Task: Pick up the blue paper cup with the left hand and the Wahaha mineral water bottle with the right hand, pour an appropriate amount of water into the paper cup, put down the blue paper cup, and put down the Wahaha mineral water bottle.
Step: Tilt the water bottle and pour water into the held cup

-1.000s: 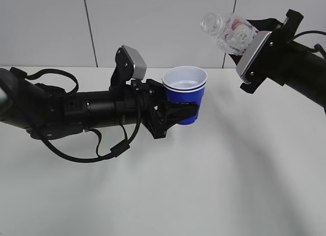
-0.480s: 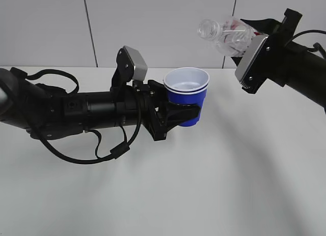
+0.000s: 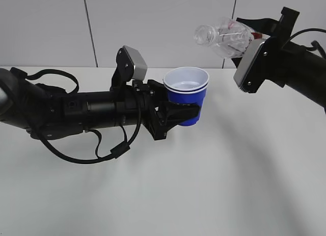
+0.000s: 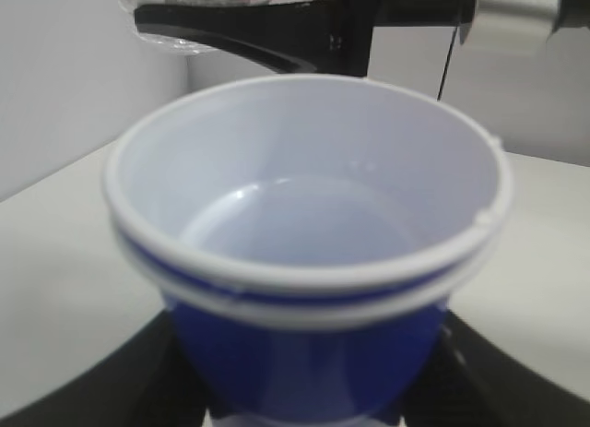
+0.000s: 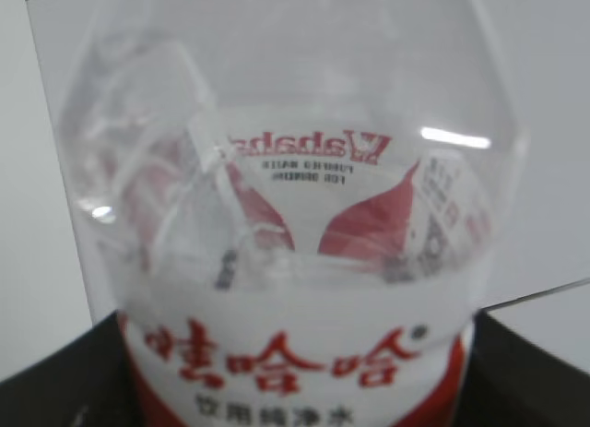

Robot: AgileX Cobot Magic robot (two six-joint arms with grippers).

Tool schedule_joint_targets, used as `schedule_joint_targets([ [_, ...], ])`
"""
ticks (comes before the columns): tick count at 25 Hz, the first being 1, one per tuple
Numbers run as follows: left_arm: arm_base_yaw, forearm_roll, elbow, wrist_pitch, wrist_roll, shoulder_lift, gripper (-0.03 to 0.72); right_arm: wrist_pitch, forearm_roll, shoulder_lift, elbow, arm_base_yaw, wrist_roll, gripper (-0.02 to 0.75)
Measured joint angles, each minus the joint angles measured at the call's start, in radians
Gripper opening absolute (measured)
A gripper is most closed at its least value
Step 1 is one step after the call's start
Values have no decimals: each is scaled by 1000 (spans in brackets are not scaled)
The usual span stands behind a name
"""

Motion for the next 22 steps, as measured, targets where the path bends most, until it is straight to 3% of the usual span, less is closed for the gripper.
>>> schedule_joint_targets([
  [22, 0, 4, 0, 0, -2, 0, 426, -18, -40, 0, -2, 0, -136, 470],
])
